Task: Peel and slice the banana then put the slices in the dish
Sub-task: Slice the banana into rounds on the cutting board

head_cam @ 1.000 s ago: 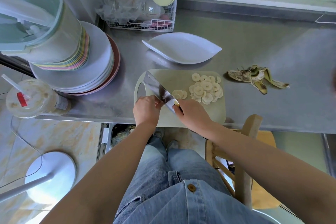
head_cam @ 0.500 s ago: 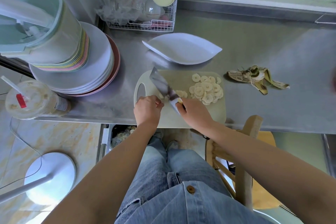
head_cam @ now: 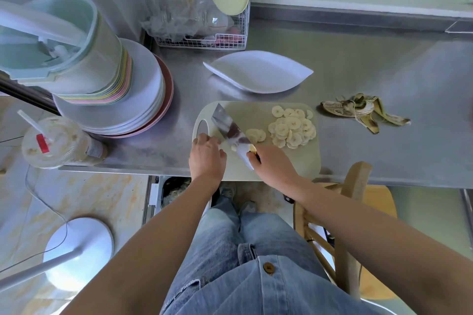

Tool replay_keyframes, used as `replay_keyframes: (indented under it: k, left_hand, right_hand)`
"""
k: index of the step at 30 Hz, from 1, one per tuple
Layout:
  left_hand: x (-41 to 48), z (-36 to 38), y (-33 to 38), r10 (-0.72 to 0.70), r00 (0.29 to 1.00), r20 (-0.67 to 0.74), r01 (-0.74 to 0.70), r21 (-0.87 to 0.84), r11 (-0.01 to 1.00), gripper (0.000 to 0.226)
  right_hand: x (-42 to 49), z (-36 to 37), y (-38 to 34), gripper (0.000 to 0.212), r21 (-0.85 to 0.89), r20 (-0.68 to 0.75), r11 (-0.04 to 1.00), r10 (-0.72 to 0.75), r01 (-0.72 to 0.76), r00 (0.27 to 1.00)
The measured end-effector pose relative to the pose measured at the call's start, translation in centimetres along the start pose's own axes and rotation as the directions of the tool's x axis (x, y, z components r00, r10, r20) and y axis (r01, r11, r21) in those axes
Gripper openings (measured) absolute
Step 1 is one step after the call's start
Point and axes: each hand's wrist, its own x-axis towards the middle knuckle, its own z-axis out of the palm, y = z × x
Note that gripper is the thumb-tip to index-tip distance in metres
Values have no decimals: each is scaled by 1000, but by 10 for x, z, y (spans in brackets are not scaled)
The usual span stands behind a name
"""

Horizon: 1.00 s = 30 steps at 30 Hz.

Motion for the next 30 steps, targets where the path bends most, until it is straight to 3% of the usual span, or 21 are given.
replay_keyframes:
  k: [7, 12, 16, 19, 21, 24, 30]
  left_hand:
    - [1, 0, 6, -28, 999, 25, 28, 18, 999, 29]
    - [0, -6, 11, -32, 998, 53, 29, 48, 998, 33]
    - [-4, -4, 27, 216, 976, 35, -218, 68, 974, 42]
    - [-4, 4, 48, 439, 895, 76, -445, 113, 888, 45]
    - [-6, 8, 61, 503, 856, 117, -515, 114, 850, 50]
    - [-6, 14, 70, 495, 851, 175, -516, 105, 850, 62]
    - [2, 11, 69, 411, 876, 251, -452, 132, 882, 48]
  right_hand:
    - [-5, -22, 27, 34, 41, -92, 978, 205, -202, 974]
    - [-14, -40, 26, 30, 446, 45, 856, 270, -261, 962]
    - [-16, -55, 22, 29, 560, 48, 772, 331, -300, 942]
    - [-20, -61, 24, 30, 564, 47, 754, 377, -336, 925]
    - [-23, -62, 24, 30, 605, 61, 712, 406, -358, 912]
    - [-26, -64, 26, 32, 651, 74, 651, 457, -390, 886]
    - [-35, -71, 32, 30, 683, 37, 627, 483, -374, 875]
